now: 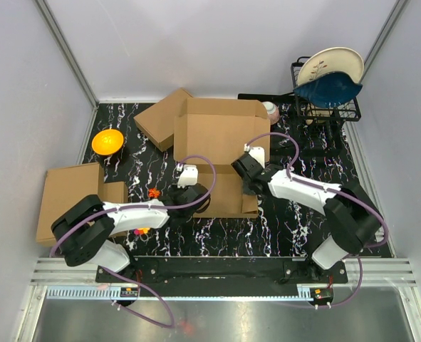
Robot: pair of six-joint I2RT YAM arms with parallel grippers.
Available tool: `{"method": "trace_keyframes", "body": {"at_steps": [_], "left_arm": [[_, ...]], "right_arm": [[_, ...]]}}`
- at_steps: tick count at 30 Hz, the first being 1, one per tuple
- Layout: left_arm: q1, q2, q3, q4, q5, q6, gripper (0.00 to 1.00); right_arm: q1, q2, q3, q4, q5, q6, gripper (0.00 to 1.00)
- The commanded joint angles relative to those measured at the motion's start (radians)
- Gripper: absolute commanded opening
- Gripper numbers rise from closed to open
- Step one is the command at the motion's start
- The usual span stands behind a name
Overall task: Fold the paper box
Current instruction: Fold the paper box at the center of the board.
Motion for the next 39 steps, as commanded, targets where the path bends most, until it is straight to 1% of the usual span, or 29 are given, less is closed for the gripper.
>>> {"method": "trace_keyframes", "body": {"at_steps": [1, 3, 7, 11, 13, 16, 17, 19, 20, 23, 24, 28, 30, 31, 34, 36, 39], "left_arm": [[-0.023, 0.015, 0.017, 0.028, -0.055, 0.034, 0.00], [-0.032, 0.020, 0.010, 0.038, -0.063, 0.040, 0.00], [-0.035, 0.021, -0.002, 0.061, -0.067, 0.049, 0.00], [-0.038, 0.015, -0.006, 0.068, -0.077, 0.060, 0.00], [-0.038, 0.012, -0.010, 0.068, -0.077, 0.063, 0.00], [-0.040, 0.004, -0.013, 0.070, -0.077, 0.057, 0.00], [-0.043, 0.000, -0.013, 0.068, -0.077, 0.055, 0.00], [-0.044, -0.002, -0.016, 0.068, -0.080, 0.051, 0.00], [-0.047, -0.003, -0.016, 0.070, -0.080, 0.049, 0.00], [-0.053, -0.003, -0.017, 0.071, -0.084, 0.041, 0.00], [-0.053, -0.003, -0.017, 0.073, -0.086, 0.041, 0.00], [-0.057, -0.002, -0.019, 0.073, -0.095, 0.044, 0.00], [-0.057, -0.003, -0.020, 0.071, -0.097, 0.041, 0.00], [-0.057, -0.003, -0.020, 0.073, -0.097, 0.041, 0.00], [-0.057, 0.000, -0.016, 0.064, -0.098, 0.038, 0.00], [-0.057, 0.004, -0.011, 0.056, -0.103, 0.034, 0.00], [-0.057, 0.011, -0.002, 0.038, -0.109, 0.025, 0.00]], "right_arm": [[-0.023, 0.075, 0.067, 0.004, 0.018, -0.065, 0.42], [-0.041, 0.125, 0.083, 0.007, 0.012, -0.074, 0.43], [-0.063, 0.179, 0.104, 0.033, -0.020, -0.092, 0.50], [-0.081, 0.216, 0.135, 0.036, -0.036, -0.106, 0.51], [-0.089, 0.221, 0.140, 0.036, -0.033, -0.114, 0.46], [-0.090, 0.218, 0.144, 0.029, -0.007, -0.131, 0.29], [-0.090, 0.221, 0.147, 0.020, 0.003, -0.134, 0.14], [-0.089, 0.225, 0.159, 0.007, 0.035, -0.149, 0.03], [-0.089, 0.236, 0.166, -0.012, 0.046, -0.151, 0.00], [-0.087, 0.256, 0.170, -0.029, 0.089, -0.169, 0.00], [-0.087, 0.263, 0.169, -0.036, 0.133, -0.174, 0.00], [-0.081, 0.273, 0.179, -0.045, 0.093, -0.171, 0.00], [-0.081, 0.261, 0.182, -0.054, 0.055, -0.161, 0.20], [-0.083, 0.254, 0.182, -0.057, 0.043, -0.149, 0.34], [-0.083, 0.227, 0.201, -0.072, 0.018, -0.141, 0.53], [-0.083, 0.214, 0.221, -0.108, 0.007, -0.144, 0.57], [-0.083, 0.201, 0.259, -0.161, -0.029, -0.160, 0.59]]}}
